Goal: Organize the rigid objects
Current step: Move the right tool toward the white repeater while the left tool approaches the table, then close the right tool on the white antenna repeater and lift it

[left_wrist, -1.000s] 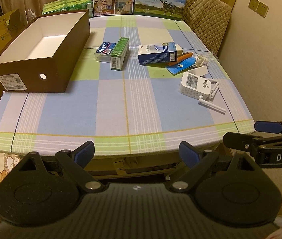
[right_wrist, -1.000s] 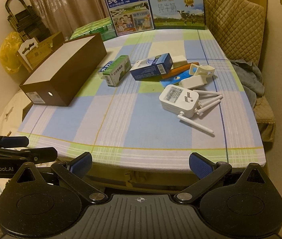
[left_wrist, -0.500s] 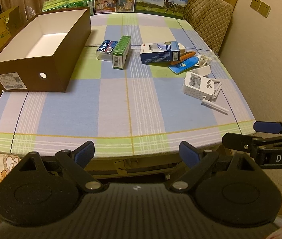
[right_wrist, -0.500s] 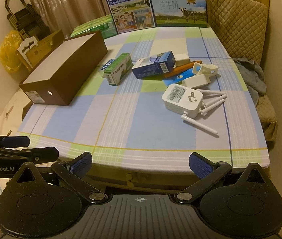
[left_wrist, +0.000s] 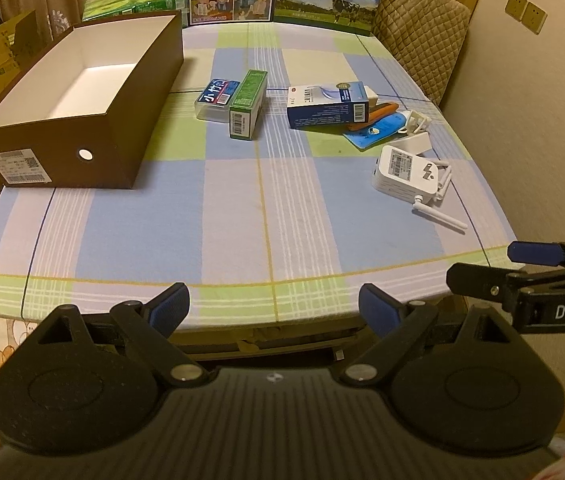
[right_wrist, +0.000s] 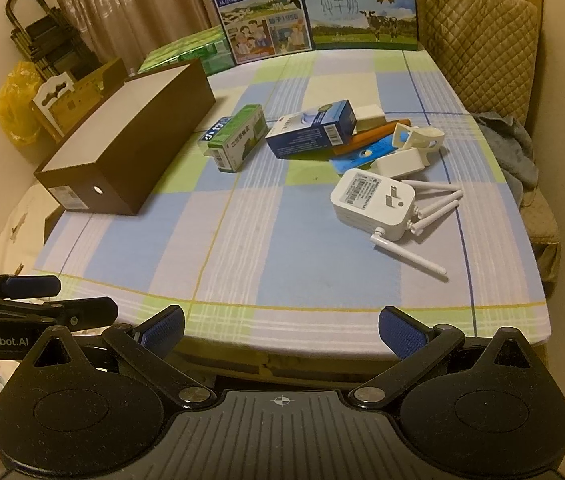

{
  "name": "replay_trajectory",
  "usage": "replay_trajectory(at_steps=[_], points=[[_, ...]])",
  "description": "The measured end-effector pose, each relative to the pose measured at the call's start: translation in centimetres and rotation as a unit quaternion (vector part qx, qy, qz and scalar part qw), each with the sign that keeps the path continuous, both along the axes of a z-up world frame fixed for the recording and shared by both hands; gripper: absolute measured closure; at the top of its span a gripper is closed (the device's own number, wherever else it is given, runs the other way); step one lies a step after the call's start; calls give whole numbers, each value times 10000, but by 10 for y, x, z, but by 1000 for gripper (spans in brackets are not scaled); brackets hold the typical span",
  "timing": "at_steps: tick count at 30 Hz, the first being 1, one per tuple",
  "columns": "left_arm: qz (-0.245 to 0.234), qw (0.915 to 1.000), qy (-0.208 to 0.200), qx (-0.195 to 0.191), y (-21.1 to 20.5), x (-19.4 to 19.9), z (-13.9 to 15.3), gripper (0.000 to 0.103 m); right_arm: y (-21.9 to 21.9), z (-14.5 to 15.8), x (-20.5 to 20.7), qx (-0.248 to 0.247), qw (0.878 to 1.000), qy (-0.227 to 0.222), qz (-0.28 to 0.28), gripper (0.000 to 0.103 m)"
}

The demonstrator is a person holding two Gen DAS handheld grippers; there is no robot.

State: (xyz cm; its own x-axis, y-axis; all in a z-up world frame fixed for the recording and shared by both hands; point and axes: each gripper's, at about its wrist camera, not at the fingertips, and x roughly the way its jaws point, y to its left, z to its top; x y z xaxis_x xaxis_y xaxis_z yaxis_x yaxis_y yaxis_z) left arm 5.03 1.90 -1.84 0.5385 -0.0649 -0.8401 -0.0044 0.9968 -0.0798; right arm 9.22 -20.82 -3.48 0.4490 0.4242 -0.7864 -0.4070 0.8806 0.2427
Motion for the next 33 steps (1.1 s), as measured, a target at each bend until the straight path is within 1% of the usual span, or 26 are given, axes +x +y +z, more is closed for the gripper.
replay_trajectory(at_steps=[8,13,15,21,25,29,33], points=[[52,10000,32,44,10,19,-5,13,-7,-4,21,128,9999,-78,-6,2],[16,10000,51,52,15,33,-11,13,-19,-7,39,207,9993,-322,4,2],[-1,10000,54,50,16,39,-13,13,-22,-10,47,193,9987,-458,85,5],[9,9999,59,89,21,58,-20,13,-28,-27,69,-105,9933,-965,635,12],[19,9999,53,100,25,69,-24,13,-30,-42,86,-322,9876,-1188,977,18],[54,9999,102,127,29,77,-29,13,-28,-58,106,-602,9826,-1295,1184,19],[107,9996,206,148,34,83,-35,13,-26,-74,125,-794,9793,-1295,1340,19]])
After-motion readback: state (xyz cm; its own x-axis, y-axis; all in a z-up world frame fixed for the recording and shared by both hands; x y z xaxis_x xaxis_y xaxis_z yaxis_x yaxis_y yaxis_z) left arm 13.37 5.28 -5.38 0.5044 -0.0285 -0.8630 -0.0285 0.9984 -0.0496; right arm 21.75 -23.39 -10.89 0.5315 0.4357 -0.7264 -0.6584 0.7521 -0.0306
